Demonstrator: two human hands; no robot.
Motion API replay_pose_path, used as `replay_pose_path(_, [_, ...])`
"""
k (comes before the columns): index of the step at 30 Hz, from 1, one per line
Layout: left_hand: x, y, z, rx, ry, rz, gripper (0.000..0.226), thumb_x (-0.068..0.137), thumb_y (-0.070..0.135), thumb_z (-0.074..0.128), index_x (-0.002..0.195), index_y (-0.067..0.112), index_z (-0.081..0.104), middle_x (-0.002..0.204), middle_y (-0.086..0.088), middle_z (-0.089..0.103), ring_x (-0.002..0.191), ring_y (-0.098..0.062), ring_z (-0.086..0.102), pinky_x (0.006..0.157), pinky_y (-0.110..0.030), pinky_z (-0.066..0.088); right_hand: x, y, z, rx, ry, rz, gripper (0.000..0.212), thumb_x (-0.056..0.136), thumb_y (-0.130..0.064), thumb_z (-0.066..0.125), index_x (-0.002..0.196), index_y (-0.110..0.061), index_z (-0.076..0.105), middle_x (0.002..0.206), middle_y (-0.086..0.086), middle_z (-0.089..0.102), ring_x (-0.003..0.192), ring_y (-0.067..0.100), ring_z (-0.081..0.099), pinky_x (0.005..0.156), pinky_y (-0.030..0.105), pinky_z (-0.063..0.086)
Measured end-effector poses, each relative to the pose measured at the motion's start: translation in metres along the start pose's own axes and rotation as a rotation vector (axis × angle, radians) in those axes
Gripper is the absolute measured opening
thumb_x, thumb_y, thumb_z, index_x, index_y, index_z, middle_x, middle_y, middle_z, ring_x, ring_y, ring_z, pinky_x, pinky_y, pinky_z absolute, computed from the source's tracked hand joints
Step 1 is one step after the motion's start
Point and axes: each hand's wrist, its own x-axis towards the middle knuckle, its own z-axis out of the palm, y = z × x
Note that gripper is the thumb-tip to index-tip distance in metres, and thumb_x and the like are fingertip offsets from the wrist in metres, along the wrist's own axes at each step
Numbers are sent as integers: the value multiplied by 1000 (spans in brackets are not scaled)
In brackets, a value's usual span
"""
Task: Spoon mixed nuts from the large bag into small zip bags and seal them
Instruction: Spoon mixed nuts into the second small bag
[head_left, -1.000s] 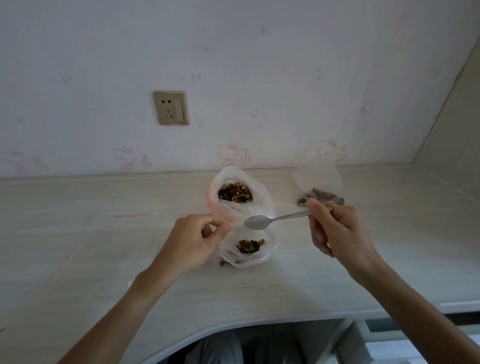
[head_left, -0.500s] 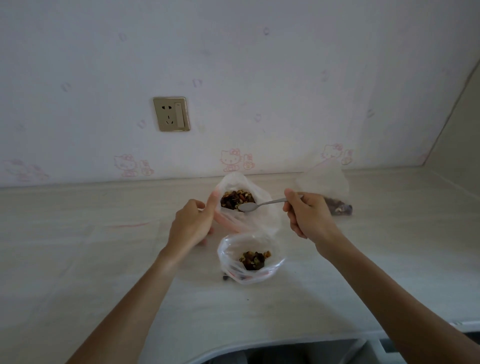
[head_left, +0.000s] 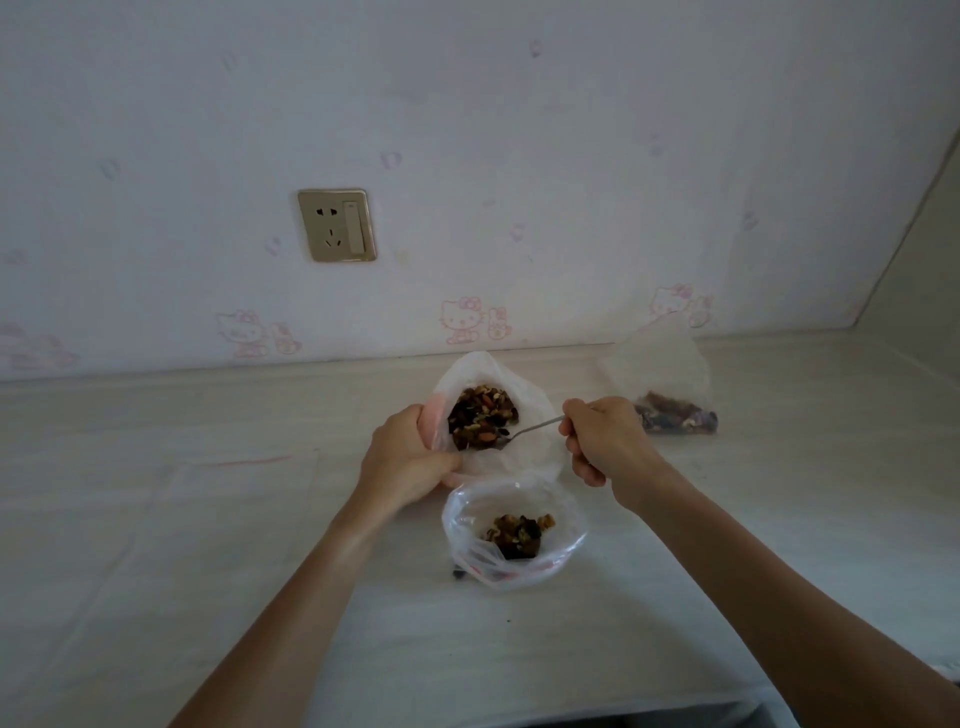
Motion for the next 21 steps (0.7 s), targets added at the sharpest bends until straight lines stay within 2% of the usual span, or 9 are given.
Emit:
replay_pose_path(6, [-3, -2, -2, -49, 10, 41, 36, 56, 26, 72, 91, 19, 68, 86, 2, 73, 83, -21, 71, 80, -48, 61, 8, 2, 9, -20, 17, -46, 38, 106, -19, 44, 74, -6, 58, 47, 4, 46, 32, 16, 36, 36, 23, 26])
replay_pose_path(12, [0, -7, 2, -85, 49, 115, 24, 68, 17, 80, 88, 25, 68, 80, 7, 72, 76, -16, 70, 72, -42, 60, 10, 6, 11, -53, 19, -100, 43, 108, -26, 46, 75, -5, 62, 49, 4, 47, 34, 15, 38, 35, 23, 29])
replay_pose_path(16, [2, -12, 4, -120, 45, 150, 29, 72, 9, 80, 92, 28, 70, 82, 8, 73, 76, -11, 70, 67, -31, 56, 13, 8, 19, -30, 10, -68, 45, 108, -29, 48, 73, -6, 64, 47, 0, 47, 36, 14, 39, 36, 24, 31])
replay_pose_path(21, [5, -14, 3, -240, 55, 219, 52, 74, 4, 83, 107, 41, 68, 93, 20, 76, 85, 0, 72, 69, -15, 54, 16, 13, 12, 34, -29, -2, 44, 108, -33, 49, 74, -9, 62, 47, -2, 48, 35, 14, 37, 35, 23, 29])
